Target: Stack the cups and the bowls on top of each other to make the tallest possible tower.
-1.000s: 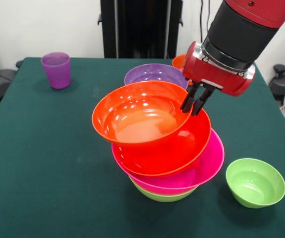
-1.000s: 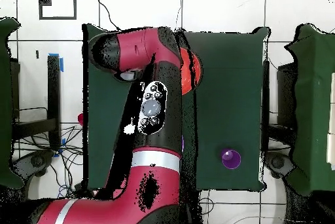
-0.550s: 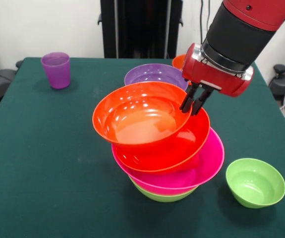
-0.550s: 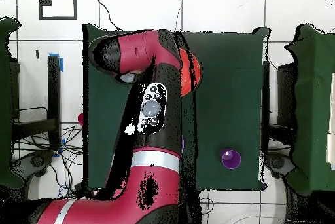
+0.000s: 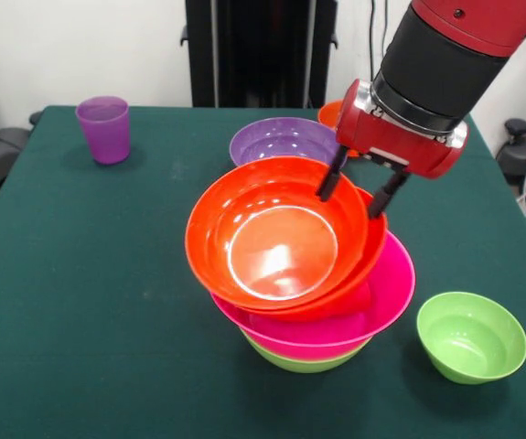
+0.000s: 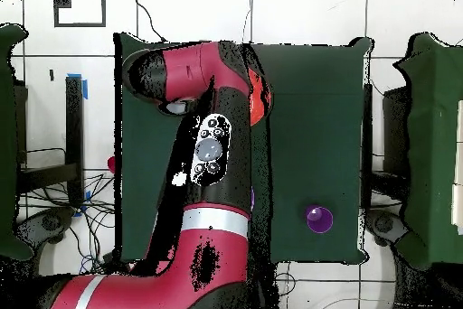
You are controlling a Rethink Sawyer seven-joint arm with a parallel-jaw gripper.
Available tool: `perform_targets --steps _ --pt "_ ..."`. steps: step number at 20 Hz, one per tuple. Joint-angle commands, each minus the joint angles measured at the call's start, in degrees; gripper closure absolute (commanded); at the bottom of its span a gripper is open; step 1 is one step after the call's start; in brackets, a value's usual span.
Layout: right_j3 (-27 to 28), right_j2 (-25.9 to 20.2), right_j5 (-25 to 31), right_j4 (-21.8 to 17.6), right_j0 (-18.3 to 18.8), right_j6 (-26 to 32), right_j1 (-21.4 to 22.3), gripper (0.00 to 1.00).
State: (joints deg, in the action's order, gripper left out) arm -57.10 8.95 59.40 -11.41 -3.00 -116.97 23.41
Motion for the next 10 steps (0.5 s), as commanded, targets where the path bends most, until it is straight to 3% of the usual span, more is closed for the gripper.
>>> perform_targets --steps 1,10 --pt "-4.1 -5.9 -2.1 -2.5 -0.3 7.0 0.6 0.00" --pt "-4.2 -5.4 -2.8 -3.3 -0.7 7.0 0.8 0.00"
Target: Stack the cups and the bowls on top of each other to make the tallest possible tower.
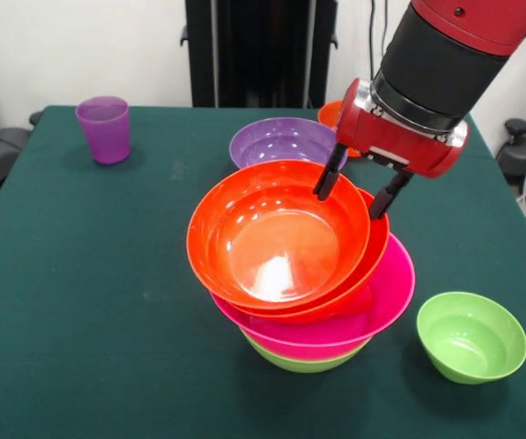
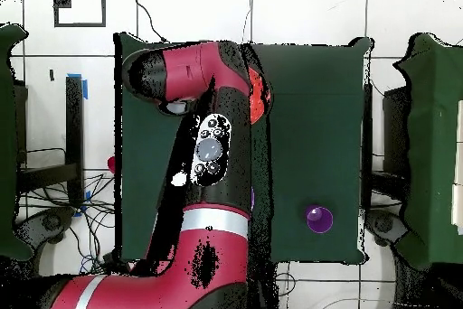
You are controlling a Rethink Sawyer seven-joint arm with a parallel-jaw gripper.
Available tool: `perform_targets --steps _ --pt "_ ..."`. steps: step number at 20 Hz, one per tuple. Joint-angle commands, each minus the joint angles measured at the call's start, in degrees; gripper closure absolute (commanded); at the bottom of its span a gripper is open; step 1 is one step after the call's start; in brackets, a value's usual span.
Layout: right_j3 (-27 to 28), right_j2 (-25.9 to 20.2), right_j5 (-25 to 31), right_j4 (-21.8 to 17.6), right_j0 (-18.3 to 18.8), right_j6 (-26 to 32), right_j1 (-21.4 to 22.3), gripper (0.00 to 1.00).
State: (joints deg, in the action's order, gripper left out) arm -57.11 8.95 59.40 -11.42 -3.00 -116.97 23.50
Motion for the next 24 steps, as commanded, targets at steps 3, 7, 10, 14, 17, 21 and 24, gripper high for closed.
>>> perform_targets --steps 3,7,10,14,17,21,24 --pt "-3.9 -5.4 -2.7 -3.3 -0.8 6.9 0.5 0.00" --pt "-1.7 -4.4 4.5 -3.4 -1.3 8.3 0.6 0.00" --pt "2.5 -3.8 16.5 -3.1 -1.8 11.0 0.8 0.00" --pt "8.6 -2.9 24.9 -4.0 -2.3 11.1 -0.5 0.00" --pt "10.4 -3.0 27.5 -4.4 -2.4 11.0 -0.9 0.00" --pt "12.1 -3.2 29.4 -4.9 -2.5 10.9 -1.5 0.00" --pt "14.6 -3.5 31.3 -5.0 -2.5 10.9 -2.7 0.00"
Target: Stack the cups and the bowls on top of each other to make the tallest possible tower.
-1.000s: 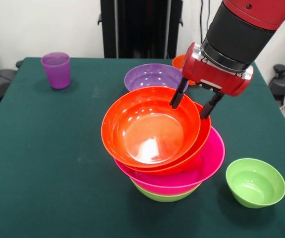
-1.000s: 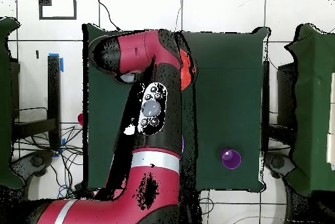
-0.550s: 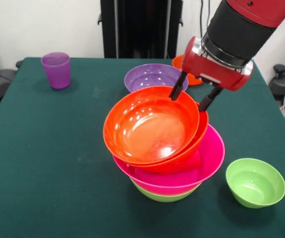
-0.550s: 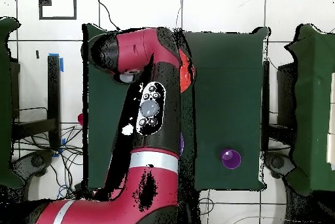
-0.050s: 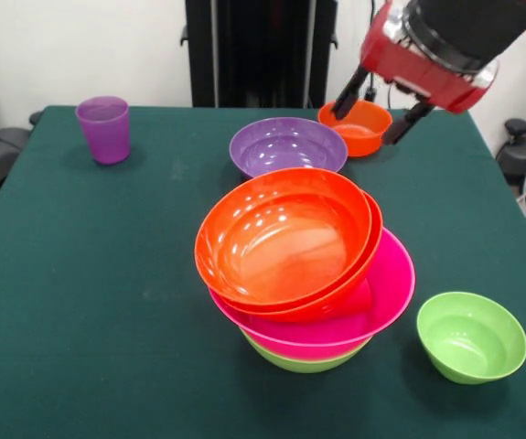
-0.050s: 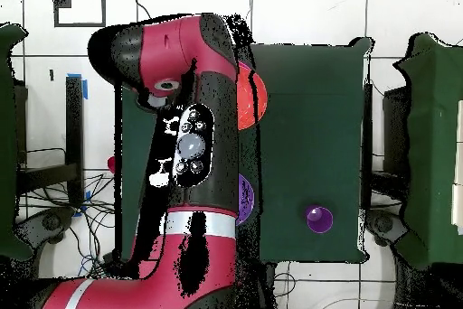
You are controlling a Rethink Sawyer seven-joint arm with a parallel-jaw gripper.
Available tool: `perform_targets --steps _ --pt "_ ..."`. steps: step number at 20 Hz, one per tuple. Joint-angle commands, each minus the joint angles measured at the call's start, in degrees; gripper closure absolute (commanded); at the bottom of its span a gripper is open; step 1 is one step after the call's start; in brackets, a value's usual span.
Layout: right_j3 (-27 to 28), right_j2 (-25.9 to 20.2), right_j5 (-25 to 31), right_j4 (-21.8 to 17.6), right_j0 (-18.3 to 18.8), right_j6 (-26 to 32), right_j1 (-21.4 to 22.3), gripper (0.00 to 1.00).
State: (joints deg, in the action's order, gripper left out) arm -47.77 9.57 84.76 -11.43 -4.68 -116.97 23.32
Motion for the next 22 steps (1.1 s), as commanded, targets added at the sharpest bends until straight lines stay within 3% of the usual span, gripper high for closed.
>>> perform_targets --steps 1,7,12,17,22 --pt "6.3 -4.3 6.4 -5.0 -0.8 10.8 -3.1 0.00" --pt "5.4 -4.8 2.3 -3.8 -0.4 9.3 -4.0 0.00" --pt "2.6 -7.4 -7.7 -1.3 0.7 7.8 -4.9 0.00" --pt "-1.9 -10.8 -18.4 0.5 2.6 10.2 -5.0 0.00" --pt "-1.6 -11.3 -19.6 0.5 2.4 9.5 -5.9 0.00"
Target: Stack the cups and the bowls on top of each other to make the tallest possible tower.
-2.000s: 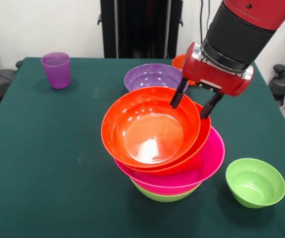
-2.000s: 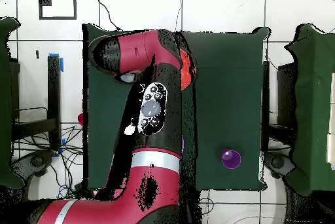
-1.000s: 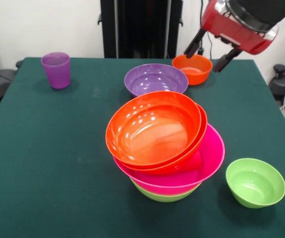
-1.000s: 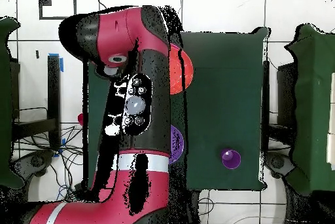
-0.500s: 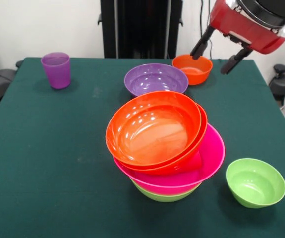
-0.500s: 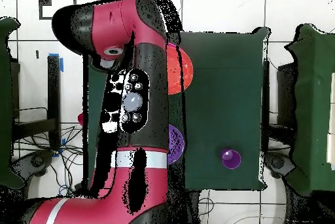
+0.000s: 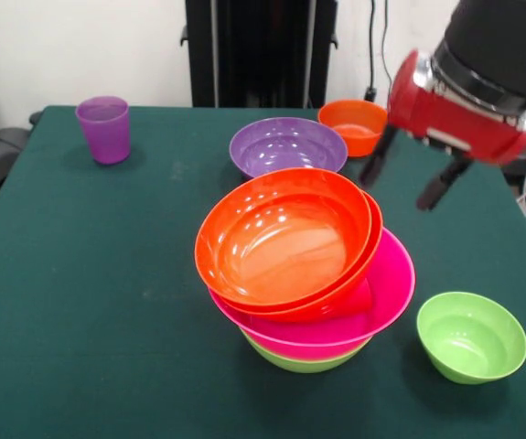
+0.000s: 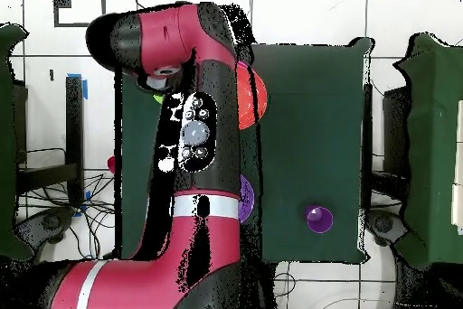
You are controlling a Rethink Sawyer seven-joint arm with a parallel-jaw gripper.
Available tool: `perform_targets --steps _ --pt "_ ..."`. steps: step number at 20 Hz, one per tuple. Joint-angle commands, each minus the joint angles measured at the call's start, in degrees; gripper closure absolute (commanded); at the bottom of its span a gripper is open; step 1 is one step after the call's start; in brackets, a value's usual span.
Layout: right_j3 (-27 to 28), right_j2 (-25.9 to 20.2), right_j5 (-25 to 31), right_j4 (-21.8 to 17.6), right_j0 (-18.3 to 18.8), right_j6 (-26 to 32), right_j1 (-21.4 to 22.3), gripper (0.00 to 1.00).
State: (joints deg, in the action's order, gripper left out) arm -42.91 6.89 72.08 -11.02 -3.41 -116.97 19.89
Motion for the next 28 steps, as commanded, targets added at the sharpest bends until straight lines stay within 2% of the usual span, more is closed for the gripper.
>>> perform_targets --steps 1,5,7,10,13,21,25,28 --pt "-5.7 -8.7 -7.2 0.0 1.1 9.2 -3.1 0.00" --pt "-2.4 -9.0 -7.9 -0.3 0.3 8.2 -5.7 0.00" --pt "-1.1 -8.5 -5.6 -0.4 -0.2 7.5 -6.6 0.00" --pt "-2.6 -6.6 -3.5 -1.1 -1.4 6.7 -4.3 0.00" --pt "-2.0 -5.9 -1.8 -1.2 -2.2 6.5 -4.1 0.00" --pt "3.8 -5.5 0.1 -1.7 -3.7 4.6 -7.9 0.00" --pt "9.2 -4.9 1.0 -2.3 -4.9 2.7 -11.8 0.00" --pt "10.5 -4.5 0.8 -1.9 -5.4 2.1 -12.6 0.00"
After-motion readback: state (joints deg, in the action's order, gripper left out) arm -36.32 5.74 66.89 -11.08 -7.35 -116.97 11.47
